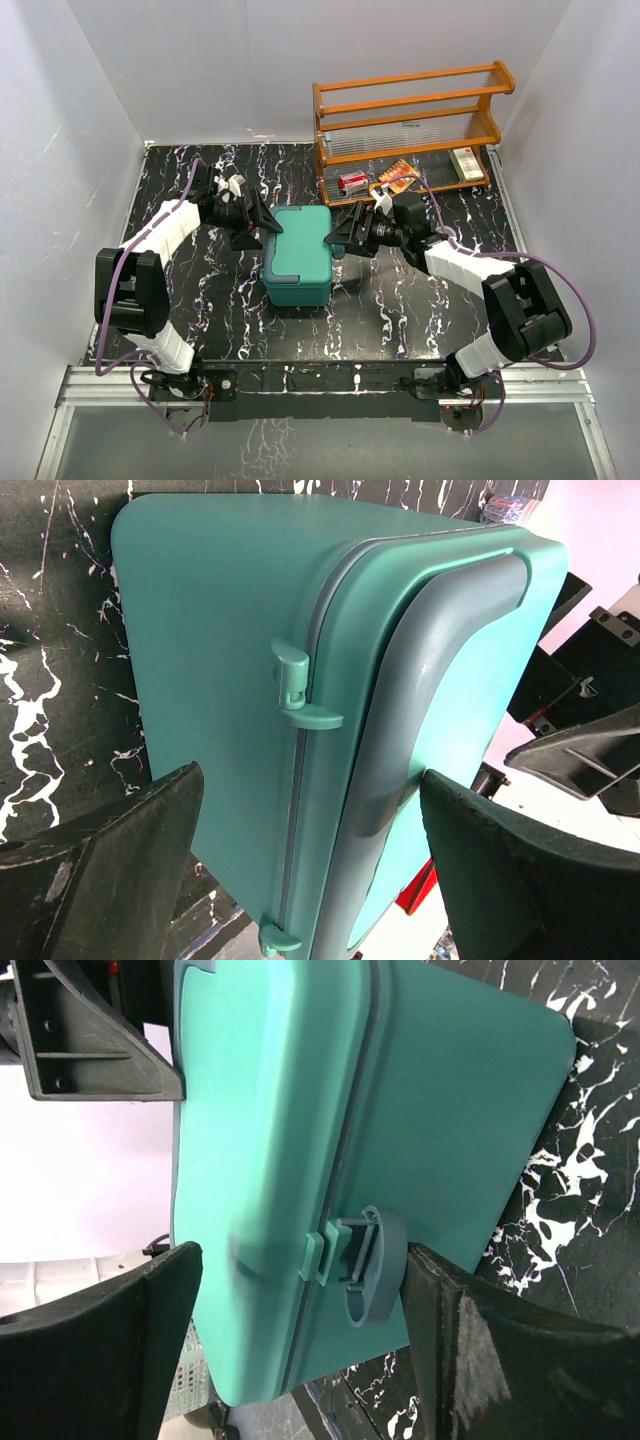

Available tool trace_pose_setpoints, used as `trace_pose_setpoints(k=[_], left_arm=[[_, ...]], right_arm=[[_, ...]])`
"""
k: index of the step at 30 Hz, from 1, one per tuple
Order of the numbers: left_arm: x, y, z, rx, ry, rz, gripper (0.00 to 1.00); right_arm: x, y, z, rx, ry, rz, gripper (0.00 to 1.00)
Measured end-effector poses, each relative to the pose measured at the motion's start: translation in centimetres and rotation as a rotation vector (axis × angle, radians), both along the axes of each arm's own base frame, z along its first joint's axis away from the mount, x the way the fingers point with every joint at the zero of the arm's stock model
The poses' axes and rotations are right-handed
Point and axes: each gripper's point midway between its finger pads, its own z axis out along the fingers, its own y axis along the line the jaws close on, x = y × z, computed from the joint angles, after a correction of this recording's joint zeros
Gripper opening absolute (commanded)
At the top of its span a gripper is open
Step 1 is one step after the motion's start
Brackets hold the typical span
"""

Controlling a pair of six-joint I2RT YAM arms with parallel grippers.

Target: Organize the medicine kit

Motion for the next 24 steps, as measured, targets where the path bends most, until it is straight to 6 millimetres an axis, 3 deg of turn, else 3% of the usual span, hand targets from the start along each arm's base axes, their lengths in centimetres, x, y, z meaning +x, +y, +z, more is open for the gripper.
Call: trace_pose_setpoints(k=[5,24], left_arm=[[0.01,-0.01,0.02,0.003,-0.001,0.002,0.86],[-0.05,-0.09,-0.05,0.009,0.001,0.003,0.85]], right_arm=[[0.16,0.15,0.67,-0.005,-0.004,0.013,0.64],[0.17,0.07,0.82,-0.042,-0.003,0.030,0.44]])
